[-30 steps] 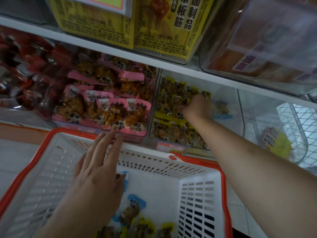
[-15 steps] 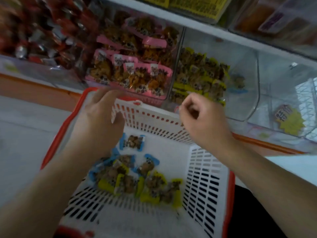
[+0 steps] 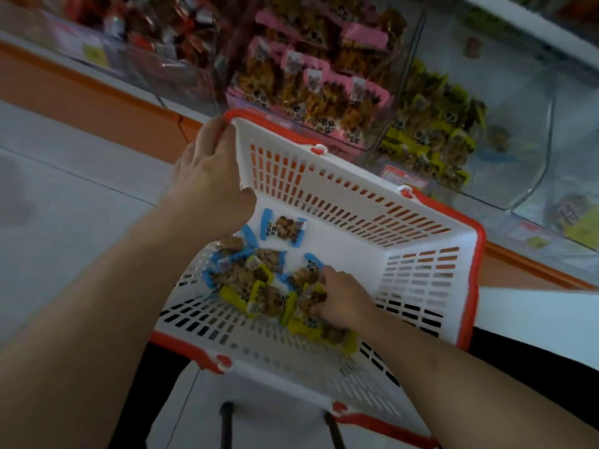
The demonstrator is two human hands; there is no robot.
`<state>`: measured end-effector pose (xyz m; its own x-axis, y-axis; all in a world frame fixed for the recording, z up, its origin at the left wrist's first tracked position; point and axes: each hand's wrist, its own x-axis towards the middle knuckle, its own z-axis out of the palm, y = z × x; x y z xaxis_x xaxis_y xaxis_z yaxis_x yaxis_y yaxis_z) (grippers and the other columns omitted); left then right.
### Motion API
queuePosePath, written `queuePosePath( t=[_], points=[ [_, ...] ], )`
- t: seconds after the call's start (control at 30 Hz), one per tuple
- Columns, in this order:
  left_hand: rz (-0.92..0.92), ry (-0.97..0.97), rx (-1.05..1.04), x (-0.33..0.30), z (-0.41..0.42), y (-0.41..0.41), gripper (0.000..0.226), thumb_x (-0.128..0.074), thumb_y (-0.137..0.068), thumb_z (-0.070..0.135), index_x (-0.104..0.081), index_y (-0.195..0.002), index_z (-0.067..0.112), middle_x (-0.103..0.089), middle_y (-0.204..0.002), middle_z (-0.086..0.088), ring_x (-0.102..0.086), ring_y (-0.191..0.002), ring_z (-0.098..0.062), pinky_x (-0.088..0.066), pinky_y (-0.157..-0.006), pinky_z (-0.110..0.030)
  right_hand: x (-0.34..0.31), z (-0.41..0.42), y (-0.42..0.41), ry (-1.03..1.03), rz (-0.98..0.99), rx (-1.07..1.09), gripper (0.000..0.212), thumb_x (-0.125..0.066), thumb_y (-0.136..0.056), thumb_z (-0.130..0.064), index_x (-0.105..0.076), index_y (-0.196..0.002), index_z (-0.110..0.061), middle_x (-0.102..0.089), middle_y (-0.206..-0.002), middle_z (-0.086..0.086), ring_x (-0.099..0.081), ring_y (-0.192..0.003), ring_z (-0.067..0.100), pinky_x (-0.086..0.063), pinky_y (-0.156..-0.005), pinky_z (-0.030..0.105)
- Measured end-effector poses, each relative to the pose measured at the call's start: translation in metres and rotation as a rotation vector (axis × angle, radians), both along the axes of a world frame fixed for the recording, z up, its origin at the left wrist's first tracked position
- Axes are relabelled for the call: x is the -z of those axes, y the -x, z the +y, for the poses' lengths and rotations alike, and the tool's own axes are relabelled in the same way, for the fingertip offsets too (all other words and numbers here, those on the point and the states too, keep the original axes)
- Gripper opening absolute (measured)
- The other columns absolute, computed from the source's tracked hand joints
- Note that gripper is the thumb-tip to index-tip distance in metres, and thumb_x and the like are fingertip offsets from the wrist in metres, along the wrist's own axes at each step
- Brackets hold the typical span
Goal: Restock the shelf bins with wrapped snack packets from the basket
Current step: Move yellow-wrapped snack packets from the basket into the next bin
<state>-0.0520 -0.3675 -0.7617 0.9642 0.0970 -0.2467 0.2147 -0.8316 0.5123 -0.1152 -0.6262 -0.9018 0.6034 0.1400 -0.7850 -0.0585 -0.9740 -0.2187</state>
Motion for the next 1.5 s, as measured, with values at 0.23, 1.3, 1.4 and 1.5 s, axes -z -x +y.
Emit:
queuePosePath(
  t=[0.23, 1.3, 1.4, 1.5],
  points=[
    [0.042, -0.022, -0.028, -0.004, 0.0, -0.003, 0.073, -0.068, -0.087, 0.021, -0.034, -0.151, 0.02, -0.014, -0.164, 0.005, -0.021, -0.151, -0.035, -0.022, -0.126, -0.054, -0.002, -0.009, -0.011, -0.045, -0.111, 0.11, 0.037, -0.084, -0.09, -0.03, -0.064, -0.121, -0.029, -0.067, -0.115, 0.001, -0.064, -0.099, 0.021, -0.055, -0.077, 0.033],
    [-0.132, 0.216, 0.235, 0.001, -0.111, -0.01, 0.077, -0.066, -0.098, 0.029, -0.024, -0.16, 0.046, -0.01, -0.158, 0.043, -0.015, -0.141, 0.019, -0.025, -0.104, 0.002, -0.155, -0.09, -0.143, -0.694, -0.581, 0.966, 0.043, -0.089, -0.088, -0.021, -0.064, -0.123, -0.023, -0.081, -0.093, -0.004, -0.079, -0.08, 0.016, -0.065, -0.078, 0.043],
    [-0.1, 0.084, 0.24, 0.01, -0.106, -0.014, 0.097, -0.068, -0.096, 0.028, 0.001, -0.163, 0.046, 0.015, -0.16, 0.043, 0.008, -0.15, 0.013, -0.009, -0.122, -0.024, -0.136, -0.119, -0.184, -0.538, -0.704, 0.995, 0.024, -0.09, -0.085, -0.027, -0.072, -0.1, -0.024, -0.08, -0.085, -0.006, -0.078, -0.082, 0.014, -0.063, -0.082, 0.04],
    [-0.067, 0.005, 0.281, 0.013, -0.103, -0.018, 0.106, -0.072, -0.092, 0.028, 0.006, -0.163, 0.044, 0.017, -0.164, 0.036, 0.016, -0.152, 0.011, 0.0, -0.122, -0.025, -0.122, -0.134, -0.225, -0.402, -0.75, 0.942, 0.018, -0.086, -0.089, -0.032, -0.071, -0.087, -0.022, -0.076, -0.086, -0.002, -0.076, -0.081, 0.021, -0.056, -0.065, 0.03]
  ],
)
